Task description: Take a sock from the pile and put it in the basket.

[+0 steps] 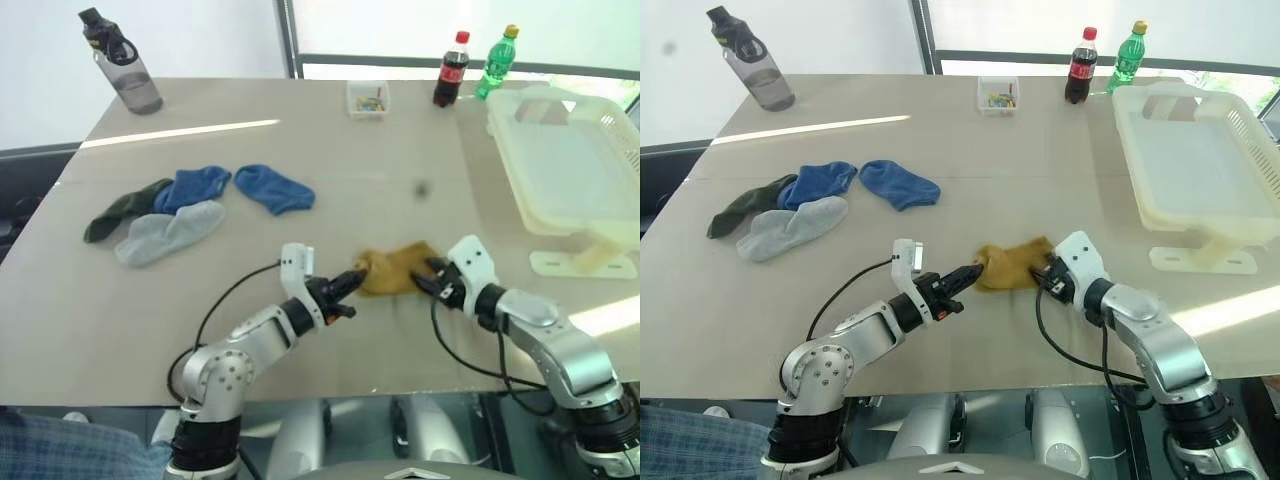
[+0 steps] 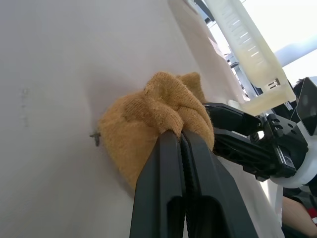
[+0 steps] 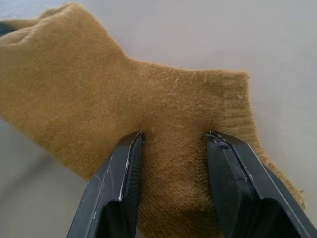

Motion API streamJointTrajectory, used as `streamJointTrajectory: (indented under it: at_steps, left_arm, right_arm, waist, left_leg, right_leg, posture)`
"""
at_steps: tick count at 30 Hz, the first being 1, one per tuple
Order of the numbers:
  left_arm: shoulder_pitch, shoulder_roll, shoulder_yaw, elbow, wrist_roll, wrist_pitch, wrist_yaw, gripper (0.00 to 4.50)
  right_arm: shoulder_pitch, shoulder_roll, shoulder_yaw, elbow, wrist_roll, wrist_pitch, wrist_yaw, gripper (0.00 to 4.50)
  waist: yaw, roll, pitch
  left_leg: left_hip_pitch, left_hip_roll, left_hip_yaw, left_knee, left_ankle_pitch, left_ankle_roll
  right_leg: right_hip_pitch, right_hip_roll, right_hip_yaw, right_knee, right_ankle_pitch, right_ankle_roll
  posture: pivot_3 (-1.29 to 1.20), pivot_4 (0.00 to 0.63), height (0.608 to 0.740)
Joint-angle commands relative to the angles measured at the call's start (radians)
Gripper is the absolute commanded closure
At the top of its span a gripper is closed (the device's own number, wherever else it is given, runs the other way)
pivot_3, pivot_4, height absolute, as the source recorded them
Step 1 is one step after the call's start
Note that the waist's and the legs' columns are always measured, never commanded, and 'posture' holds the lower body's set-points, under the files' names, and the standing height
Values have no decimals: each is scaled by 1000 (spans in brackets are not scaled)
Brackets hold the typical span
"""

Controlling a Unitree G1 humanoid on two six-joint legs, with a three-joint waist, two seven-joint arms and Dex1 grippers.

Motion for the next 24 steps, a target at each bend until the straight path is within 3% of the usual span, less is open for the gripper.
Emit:
streamJointTrajectory:
  at_steps: [1,11,12,14,22,24]
  left_arm:
    - [-20,-1,21,3,-1,-9,4,4500]
    - [-14,8,-20,-4,121,-87,-8,4500]
    - [-13,10,-20,-4,119,-77,-12,4021]
    - [-8,16,-23,-13,117,-67,-22,3570]
    - [36,46,9,-54,76,-37,-52,35]
    - [35,65,17,-50,105,-61,-55,35]
  right_arm:
    - [8,23,-10,15,-5,29,-15,2432]
    - [24,55,-2,-17,-8,63,-22,2432]
    - [24,56,-3,-19,-9,65,-22,2397]
    - [22,57,-4,-21,-9,68,-22,2397]
    - [10,67,-18,-9,-17,77,-37,2397]
    - [14,72,-24,-9,-20,85,-49,2397]
  waist:
    - [0,-1,-1]
    - [-1,-1,-1]
    - [-1,-1,-1]
    - [-1,-1,-1]
    - [-1,-1,-1]
    - [-2,-1,-1]
  left_leg:
    - [1,0,0,0,0,0]
    - [13,0,1,-1,0,0]
    - [13,0,1,-1,0,0]
    - [13,0,1,-1,0,0]
    - [13,1,1,-1,0,0]
    - [14,1,1,-1,0,0]
  right_leg:
    - [1,0,0,0,0,0]
    - [12,0,0,0,-3,-4]
    - [12,0,1,0,-3,-4]
    - [12,0,1,0,-3,-4]
    - [13,0,1,-1,-3,-4]
    - [13,0,1,0,-3,-4]
  posture:
    - [0,150,740]
    - [0,150,740]
    - [0,150,740]
    - [0,150,740]
    - [0,150,740]
    - [0,150,740]
